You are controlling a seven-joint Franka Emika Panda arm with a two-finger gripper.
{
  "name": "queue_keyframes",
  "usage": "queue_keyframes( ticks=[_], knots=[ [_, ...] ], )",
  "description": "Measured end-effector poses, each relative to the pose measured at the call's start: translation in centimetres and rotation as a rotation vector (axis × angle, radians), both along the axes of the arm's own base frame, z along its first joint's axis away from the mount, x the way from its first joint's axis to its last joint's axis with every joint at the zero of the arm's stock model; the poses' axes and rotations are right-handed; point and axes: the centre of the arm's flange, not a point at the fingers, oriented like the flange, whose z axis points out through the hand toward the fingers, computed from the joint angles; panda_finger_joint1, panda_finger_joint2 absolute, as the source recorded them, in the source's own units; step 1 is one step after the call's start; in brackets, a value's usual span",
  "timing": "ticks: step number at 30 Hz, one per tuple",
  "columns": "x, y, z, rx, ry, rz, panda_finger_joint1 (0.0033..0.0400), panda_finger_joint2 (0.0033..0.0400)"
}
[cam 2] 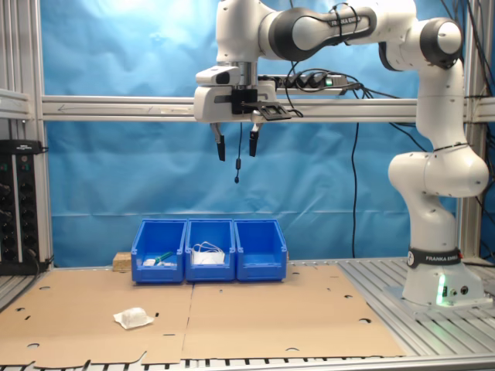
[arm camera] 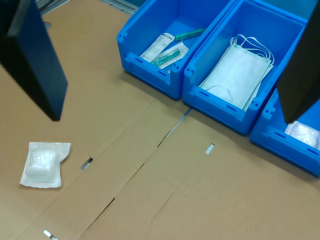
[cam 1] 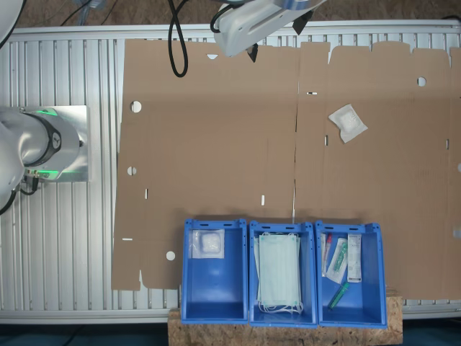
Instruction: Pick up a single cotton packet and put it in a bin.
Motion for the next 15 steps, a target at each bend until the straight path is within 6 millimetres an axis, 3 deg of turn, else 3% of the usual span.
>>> queue_keyframes(
  ticks=[15],
  knots=[
    [0.4,0.3,-1.1,-0.012,0.018,0.0,0.04,0.04]
  ],
)
